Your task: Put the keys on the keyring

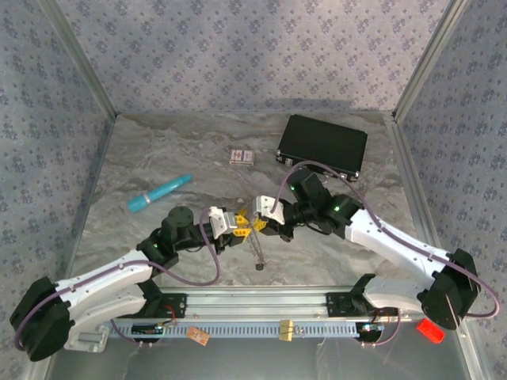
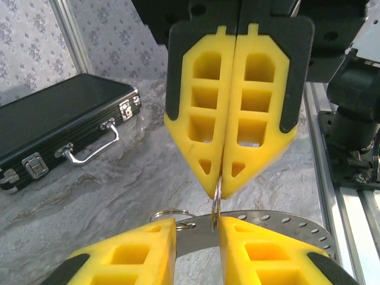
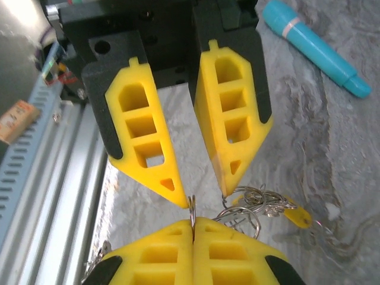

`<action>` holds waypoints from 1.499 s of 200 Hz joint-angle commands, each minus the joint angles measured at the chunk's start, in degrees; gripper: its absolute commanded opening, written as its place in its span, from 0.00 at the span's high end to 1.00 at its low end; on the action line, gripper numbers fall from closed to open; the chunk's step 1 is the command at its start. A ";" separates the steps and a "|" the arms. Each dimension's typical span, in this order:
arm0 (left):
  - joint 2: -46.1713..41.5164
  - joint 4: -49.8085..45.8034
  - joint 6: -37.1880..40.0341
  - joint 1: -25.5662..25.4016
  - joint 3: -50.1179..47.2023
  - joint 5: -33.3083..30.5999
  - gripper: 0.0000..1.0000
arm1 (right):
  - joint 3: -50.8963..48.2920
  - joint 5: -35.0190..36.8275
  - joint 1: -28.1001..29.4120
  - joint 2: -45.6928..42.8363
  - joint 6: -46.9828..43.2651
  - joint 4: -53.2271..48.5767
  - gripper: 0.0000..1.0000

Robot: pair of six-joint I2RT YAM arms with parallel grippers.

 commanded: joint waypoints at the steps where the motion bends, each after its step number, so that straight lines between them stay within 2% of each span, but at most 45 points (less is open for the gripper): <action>1: 0.03 -3.65 2.08 -0.21 2.55 -0.96 0.75 | 5.70 7.90 1.74 2.61 -5.34 -11.26 1.00; 24: 1.14 -3.68 2.46 -0.18 3.19 -0.22 0.75 | 9.03 10.63 3.12 4.52 -5.94 -14.04 1.00; 65: 2.79 -2.87 2.39 -0.17 3.81 1.37 0.76 | 12.71 10.44 4.68 6.06 -5.61 -13.89 1.00; 130: 3.56 -0.71 1.88 -0.20 3.49 3.08 0.77 | 12.78 9.57 6.05 7.16 -3.51 -11.56 1.00; 144: 3.44 -0.06 1.73 -0.17 3.21 3.44 0.83 | 12.55 9.09 6.12 7.09 -3.25 -11.19 1.00; 168: 3.12 -0.37 2.03 -0.15 2.99 4.07 1.00 | 11.64 7.76 6.06 6.09 -3.03 -10.24 1.00; 176: 3.05 -0.28 2.13 -0.16 2.72 4.29 1.00 | 9.96 6.44 5.49 5.03 -2.47 -8.93 1.00; 191: 2.50 1.29 1.85 -0.16 1.73 4.45 1.00 | 5.30 1.81 2.96 1.46 0.02 -3.03 0.75; 207: 2.00 5.47 0.64 -0.16 0.03 4.58 1.00 | -1.56 -5.96 -1.46 -3.34 4.39 5.67 0.66; 224: 2.28 11.52 -1.54 -0.16 -1.80 4.55 1.00 | -8.10 -13.73 -4.77 -6.84 8.82 15.01 0.65; 236: 2.93 15.27 -2.50 -0.21 -2.63 5.09 1.00 | -11.93 -15.75 -5.43 -7.86 11.54 21.22 0.65; 300: 4.52 20.40 -4.81 -0.15 -3.83 8.44 1.00 | -14.71 -13.88 -6.20 -6.19 12.21 24.33 0.68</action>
